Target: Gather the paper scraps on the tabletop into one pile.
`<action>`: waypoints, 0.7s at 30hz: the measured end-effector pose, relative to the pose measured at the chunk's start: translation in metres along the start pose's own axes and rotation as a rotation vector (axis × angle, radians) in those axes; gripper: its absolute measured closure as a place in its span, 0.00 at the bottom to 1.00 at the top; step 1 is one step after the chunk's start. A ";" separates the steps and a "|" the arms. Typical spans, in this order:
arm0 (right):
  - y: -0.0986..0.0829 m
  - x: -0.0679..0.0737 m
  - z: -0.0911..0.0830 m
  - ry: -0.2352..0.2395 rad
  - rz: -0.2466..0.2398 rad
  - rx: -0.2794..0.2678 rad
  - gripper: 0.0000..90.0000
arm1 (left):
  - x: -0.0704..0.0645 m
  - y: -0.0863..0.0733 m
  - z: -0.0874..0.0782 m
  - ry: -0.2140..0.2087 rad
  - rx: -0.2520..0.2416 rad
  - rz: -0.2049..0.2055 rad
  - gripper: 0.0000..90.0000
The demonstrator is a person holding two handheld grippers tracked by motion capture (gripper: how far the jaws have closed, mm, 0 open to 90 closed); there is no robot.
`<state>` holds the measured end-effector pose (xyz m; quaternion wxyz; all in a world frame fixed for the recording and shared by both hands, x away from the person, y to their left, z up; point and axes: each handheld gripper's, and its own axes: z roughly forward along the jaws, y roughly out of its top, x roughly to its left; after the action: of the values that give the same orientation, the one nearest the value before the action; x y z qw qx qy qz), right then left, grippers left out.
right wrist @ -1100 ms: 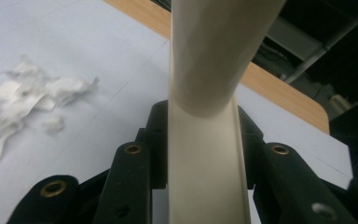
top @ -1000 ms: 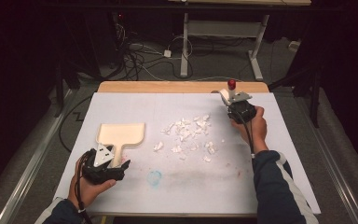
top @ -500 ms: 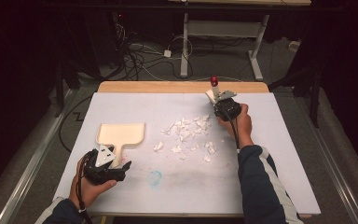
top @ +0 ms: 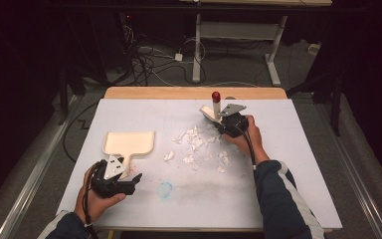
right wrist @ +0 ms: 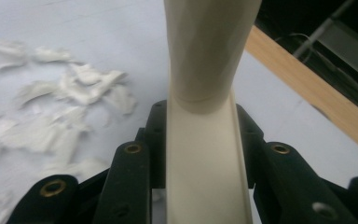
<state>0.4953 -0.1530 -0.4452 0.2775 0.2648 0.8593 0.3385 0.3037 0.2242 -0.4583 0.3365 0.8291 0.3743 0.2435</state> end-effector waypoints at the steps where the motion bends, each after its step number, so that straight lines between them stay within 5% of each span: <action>1: -0.002 0.003 -0.002 0.020 -0.015 -0.002 0.75 | 0.000 0.000 0.000 0.000 0.000 0.000 0.22; 12: -0.023 0.028 -0.041 0.195 -0.144 -0.054 0.75 | -0.002 0.001 0.000 0.004 0.011 0.009 0.22; 18: -0.030 0.040 -0.062 0.222 -0.179 -0.085 0.75 | 0.000 0.001 -0.002 -0.021 -0.005 -0.044 0.22; 21: -0.029 0.039 -0.071 0.196 -0.176 -0.098 0.75 | 0.000 0.001 -0.003 -0.020 -0.004 -0.045 0.22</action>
<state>0.4138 -0.1774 -0.4346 0.2332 0.1400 0.8847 0.3785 0.3021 0.2246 -0.4561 0.3471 0.8223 0.3889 0.2284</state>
